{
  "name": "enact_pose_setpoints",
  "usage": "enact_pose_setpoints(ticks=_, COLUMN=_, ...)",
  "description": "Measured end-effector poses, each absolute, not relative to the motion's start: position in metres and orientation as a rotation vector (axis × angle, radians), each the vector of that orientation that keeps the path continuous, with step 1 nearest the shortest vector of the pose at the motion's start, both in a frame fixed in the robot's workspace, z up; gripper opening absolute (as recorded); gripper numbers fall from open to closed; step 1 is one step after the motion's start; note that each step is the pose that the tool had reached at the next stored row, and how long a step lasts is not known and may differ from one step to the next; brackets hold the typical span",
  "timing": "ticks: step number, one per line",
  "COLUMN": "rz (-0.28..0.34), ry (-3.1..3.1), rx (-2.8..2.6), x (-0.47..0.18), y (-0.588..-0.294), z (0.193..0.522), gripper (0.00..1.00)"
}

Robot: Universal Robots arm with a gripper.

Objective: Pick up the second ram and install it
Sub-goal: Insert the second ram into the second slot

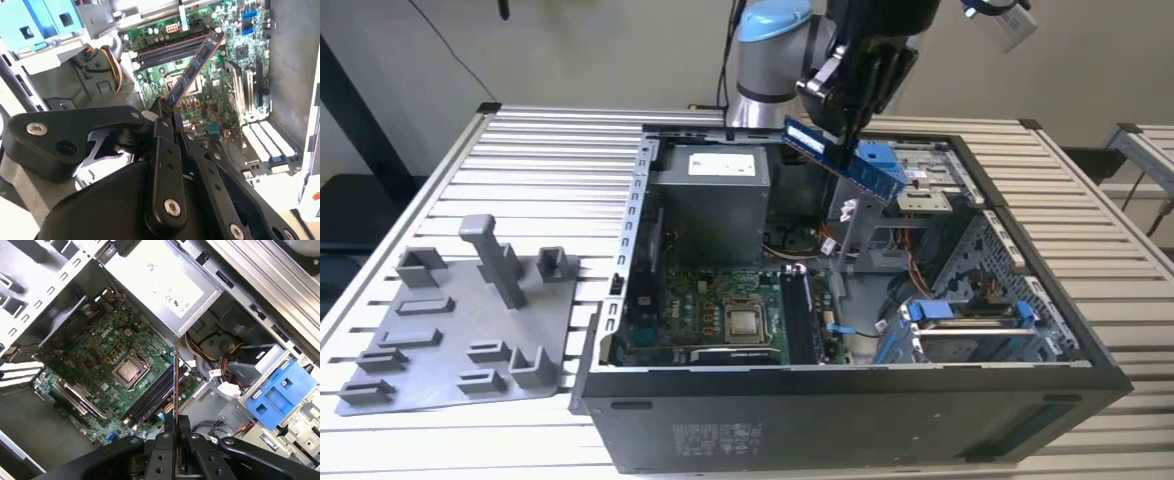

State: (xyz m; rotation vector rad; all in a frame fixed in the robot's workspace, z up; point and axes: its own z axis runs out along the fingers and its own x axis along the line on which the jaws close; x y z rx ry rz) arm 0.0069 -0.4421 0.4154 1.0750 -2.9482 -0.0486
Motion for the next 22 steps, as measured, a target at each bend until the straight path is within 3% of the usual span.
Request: enact_pose_setpoints(ticks=22, rz=-0.049, ry=-3.109, rx=0.469, x=0.0069, y=-0.4421, z=0.4079, gripper=0.14)
